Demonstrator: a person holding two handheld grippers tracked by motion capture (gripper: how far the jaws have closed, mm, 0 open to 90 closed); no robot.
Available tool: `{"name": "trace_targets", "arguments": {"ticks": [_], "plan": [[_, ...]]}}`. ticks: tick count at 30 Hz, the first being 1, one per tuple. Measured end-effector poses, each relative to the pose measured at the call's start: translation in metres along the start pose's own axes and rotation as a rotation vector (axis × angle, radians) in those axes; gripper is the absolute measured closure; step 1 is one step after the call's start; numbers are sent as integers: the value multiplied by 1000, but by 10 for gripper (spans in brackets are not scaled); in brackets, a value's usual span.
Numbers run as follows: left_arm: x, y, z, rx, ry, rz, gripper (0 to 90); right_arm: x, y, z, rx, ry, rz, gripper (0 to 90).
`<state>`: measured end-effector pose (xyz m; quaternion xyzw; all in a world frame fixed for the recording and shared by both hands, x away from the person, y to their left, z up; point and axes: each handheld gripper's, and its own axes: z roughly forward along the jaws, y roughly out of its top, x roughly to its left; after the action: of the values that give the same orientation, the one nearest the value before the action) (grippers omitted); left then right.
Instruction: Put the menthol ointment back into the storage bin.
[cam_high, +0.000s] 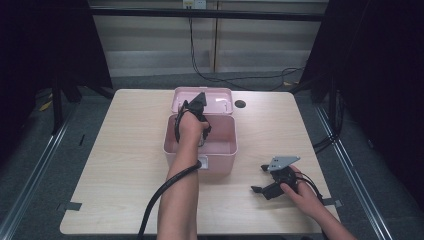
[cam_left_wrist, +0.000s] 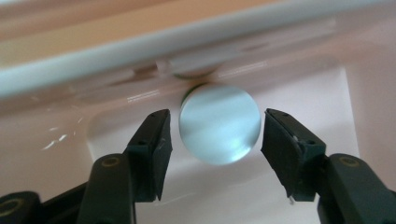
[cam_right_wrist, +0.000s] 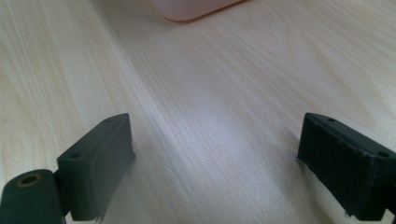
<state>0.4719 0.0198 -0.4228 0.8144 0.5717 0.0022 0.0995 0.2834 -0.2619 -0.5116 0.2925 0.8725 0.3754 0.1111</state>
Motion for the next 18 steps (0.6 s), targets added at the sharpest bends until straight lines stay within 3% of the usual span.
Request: {"name": "trace_targets", "arguments": {"ticks": [18], "plan": [[3,-5,-20,24,-14,26,355,0,0,0,0,0,-1,97]]}}
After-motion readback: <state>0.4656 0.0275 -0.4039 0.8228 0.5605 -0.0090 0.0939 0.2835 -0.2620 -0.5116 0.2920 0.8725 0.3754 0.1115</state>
